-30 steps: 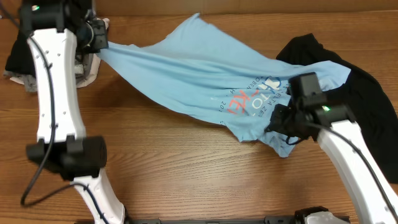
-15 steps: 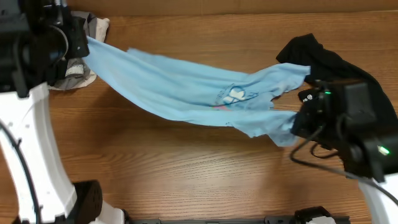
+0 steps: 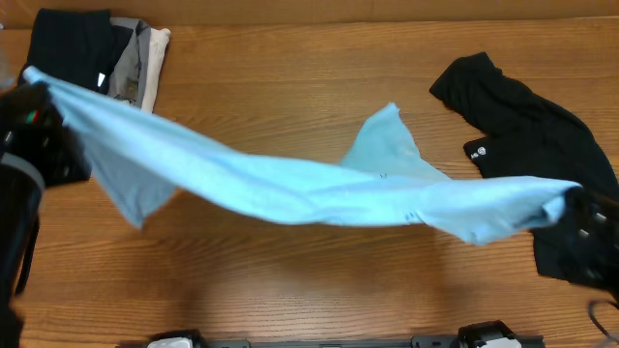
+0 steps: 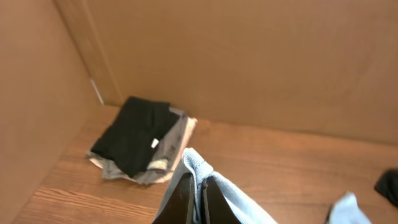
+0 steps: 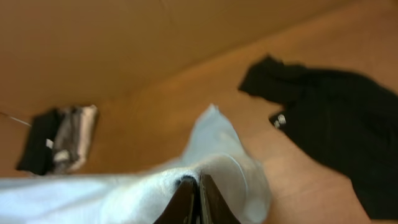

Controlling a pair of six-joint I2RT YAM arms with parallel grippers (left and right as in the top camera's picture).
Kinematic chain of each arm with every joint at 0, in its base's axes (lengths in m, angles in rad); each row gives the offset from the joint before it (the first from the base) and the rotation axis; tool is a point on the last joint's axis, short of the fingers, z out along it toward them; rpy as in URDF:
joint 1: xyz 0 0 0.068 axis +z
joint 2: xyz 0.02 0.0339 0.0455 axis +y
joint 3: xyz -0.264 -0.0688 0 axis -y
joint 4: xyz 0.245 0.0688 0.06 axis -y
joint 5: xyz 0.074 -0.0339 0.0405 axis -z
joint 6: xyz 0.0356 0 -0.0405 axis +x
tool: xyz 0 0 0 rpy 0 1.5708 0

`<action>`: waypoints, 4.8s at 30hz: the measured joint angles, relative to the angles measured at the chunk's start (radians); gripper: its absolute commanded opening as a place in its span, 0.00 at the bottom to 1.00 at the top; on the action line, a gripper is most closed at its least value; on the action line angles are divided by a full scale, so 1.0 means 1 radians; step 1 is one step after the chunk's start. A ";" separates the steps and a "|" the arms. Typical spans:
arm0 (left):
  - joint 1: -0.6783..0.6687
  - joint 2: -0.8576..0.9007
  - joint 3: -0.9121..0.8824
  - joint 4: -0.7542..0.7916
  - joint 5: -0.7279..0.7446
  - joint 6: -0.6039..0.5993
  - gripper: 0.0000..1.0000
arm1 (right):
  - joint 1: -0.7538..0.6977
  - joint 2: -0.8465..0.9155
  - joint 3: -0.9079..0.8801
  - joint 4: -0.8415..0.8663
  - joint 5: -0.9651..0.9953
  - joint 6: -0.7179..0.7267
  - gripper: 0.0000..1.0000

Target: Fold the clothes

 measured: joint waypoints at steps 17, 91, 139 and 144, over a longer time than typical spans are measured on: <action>0.000 -0.128 0.000 -0.055 -0.111 -0.031 0.04 | 0.000 -0.005 0.305 -0.005 -0.008 -0.048 0.04; -0.019 1.167 0.098 0.360 -0.064 -0.035 0.04 | -0.118 1.247 0.115 0.436 -0.124 -0.203 0.04; 0.109 1.167 0.098 -0.208 -0.111 0.062 0.56 | -0.175 1.220 -0.193 0.154 -0.221 -0.254 0.47; 0.111 1.167 0.098 -0.210 -0.115 0.068 0.64 | -0.175 1.220 -0.193 0.181 -0.220 -0.256 0.54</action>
